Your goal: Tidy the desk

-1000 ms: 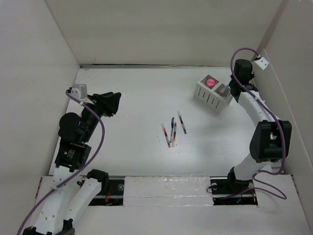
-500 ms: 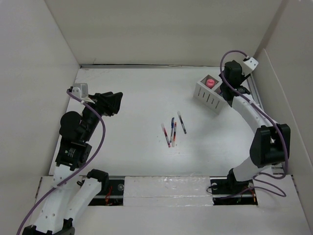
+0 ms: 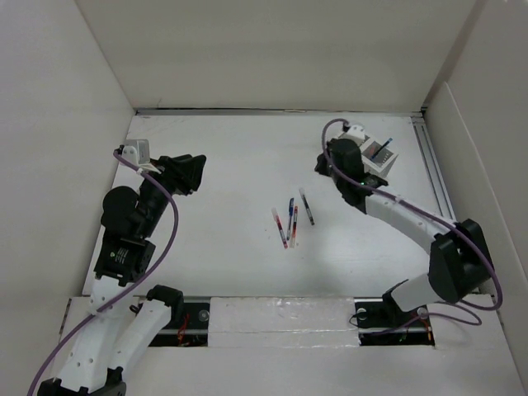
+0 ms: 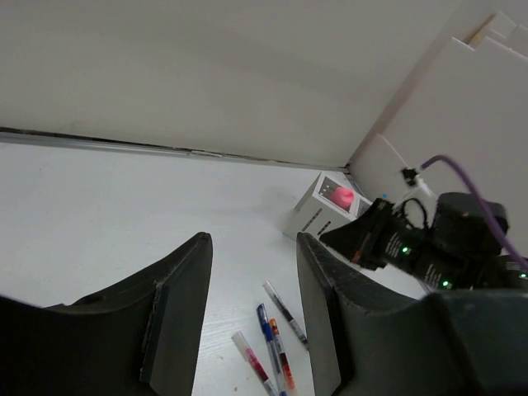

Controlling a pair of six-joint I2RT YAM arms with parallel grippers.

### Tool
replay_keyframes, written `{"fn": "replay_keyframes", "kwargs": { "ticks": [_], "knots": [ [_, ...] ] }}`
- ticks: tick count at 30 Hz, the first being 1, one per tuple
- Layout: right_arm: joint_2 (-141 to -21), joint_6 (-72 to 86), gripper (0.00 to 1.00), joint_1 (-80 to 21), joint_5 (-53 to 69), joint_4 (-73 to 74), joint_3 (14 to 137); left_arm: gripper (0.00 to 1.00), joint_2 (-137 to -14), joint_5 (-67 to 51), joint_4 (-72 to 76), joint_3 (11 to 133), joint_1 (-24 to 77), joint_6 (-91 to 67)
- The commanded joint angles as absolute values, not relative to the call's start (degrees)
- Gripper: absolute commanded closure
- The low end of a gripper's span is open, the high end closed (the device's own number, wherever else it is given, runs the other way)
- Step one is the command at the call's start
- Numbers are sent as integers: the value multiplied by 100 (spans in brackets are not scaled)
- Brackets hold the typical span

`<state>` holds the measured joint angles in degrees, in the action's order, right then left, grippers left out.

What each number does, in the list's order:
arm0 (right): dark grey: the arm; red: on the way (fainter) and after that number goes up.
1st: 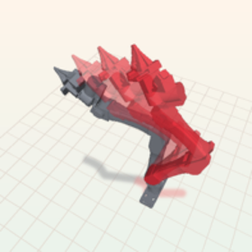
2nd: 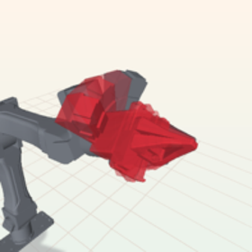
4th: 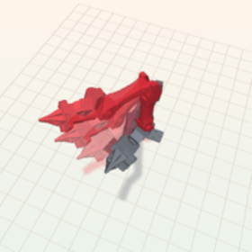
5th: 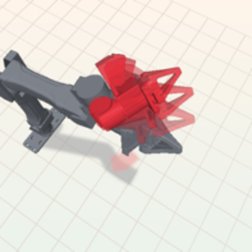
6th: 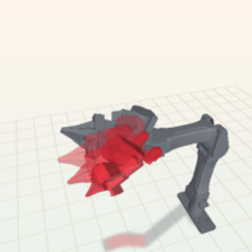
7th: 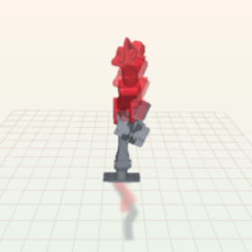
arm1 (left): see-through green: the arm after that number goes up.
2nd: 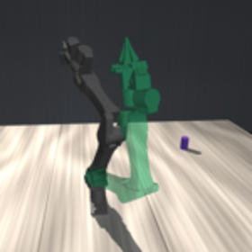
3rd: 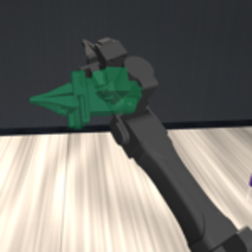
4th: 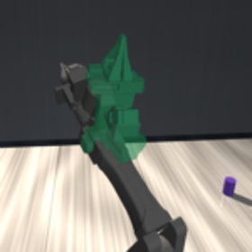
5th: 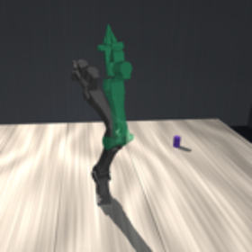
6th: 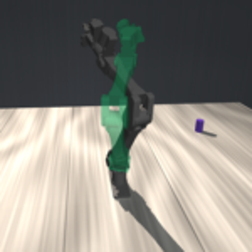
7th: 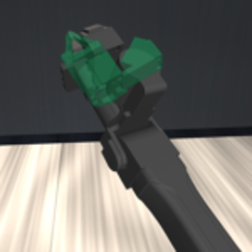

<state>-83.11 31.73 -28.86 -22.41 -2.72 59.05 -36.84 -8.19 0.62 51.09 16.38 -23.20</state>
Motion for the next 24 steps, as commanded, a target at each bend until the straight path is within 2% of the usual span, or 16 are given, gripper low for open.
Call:
{"fn": "replay_keyframes", "kwargs": {
  "ticks": [1, 4, 5, 7, 12, 20, 24],
  "knots": [
    [-8603, 3129, 100, -3059, -2293, 245, 5915, 59, -3682, -888, 360, 5071, 1608, -2312],
    [-8762, 2971, 72, -3120, -2250, 246, 5932, 60, -3805, -958, 316, 5115, 1608, -2312],
    [-8928, 2962, 56, -3120, -2294, 281, 6028, 60, -3840, -967, 334, 5115, 1608, -2312],
    [-9157, 2997, 48, -3068, -2285, 395, 6213, 60, -3867, -906, 325, 5106, 1608, -2303],
    [-9948, 3023, 45, -2997, -1784, 834, 6766, 60, -3972, -870, 316, 5115, 1608, -2268],
    [-10266, 3094, 45, -3173, -1644, 941, 6575, 60, -4087, -800, 264, 5150, 1608, -2250],
    [-10476, 3094, 48, -3173, -1397, 976, 6636, 60, -4052, -818, 272, 5159, 1608, -2233]
  ]
}}
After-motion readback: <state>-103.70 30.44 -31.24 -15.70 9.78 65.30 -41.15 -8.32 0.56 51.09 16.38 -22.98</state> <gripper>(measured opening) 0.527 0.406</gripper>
